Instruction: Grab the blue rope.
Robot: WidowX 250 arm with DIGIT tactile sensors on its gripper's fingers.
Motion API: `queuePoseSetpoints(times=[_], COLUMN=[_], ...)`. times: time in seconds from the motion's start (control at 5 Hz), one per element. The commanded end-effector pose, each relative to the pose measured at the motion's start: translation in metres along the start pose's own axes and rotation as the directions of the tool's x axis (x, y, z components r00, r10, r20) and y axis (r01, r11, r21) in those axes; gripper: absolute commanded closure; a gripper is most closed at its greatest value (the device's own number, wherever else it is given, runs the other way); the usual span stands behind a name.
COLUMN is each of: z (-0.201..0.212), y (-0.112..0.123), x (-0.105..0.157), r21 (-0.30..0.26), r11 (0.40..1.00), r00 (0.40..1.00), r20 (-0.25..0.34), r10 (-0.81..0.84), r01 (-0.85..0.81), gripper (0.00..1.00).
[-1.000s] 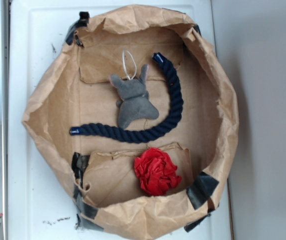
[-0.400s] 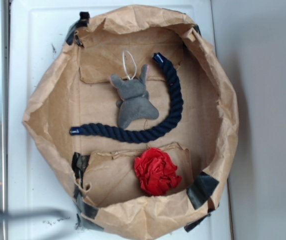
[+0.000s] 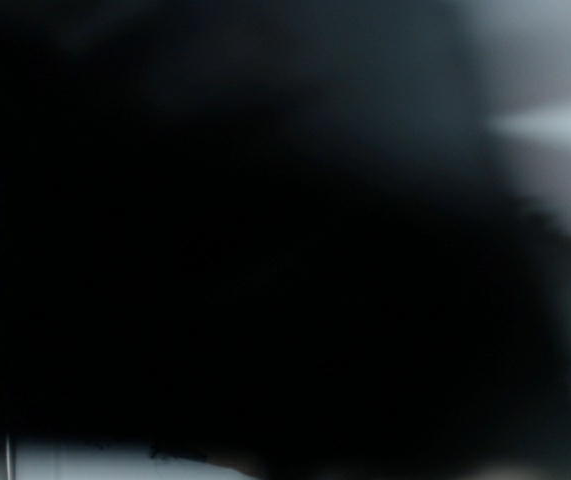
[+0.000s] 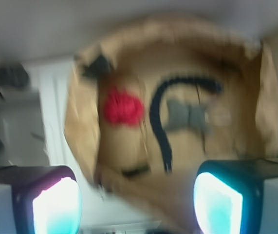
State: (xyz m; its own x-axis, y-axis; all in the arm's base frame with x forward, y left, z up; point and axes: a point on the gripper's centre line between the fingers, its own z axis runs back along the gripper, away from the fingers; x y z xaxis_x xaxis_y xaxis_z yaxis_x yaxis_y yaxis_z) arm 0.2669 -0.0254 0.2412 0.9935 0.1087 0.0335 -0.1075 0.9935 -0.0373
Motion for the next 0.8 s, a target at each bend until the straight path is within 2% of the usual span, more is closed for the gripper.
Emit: queuePoseSetpoints(times=[0.0, 0.2, 0.4, 0.6], z=[0.017, -0.033, -0.083, -0.124], y=[0.001, 0.018, 0.017, 0.014], x=[0.003, 0.012, 0.010, 0.009], r21=[-0.016, 0.027, 0.040, 0.078], r11=[1.000, 0.999, 0.999, 0.996], r00=[0.998, 0.995, 0.997, 0.998], r20=[0.057, 0.103, 0.068, 0.036], r10=[0.005, 0.017, -0.029, -0.051], r01=[-0.004, -0.020, 0.026, 0.048], gripper=[0.00, 0.00, 0.00, 0.00])
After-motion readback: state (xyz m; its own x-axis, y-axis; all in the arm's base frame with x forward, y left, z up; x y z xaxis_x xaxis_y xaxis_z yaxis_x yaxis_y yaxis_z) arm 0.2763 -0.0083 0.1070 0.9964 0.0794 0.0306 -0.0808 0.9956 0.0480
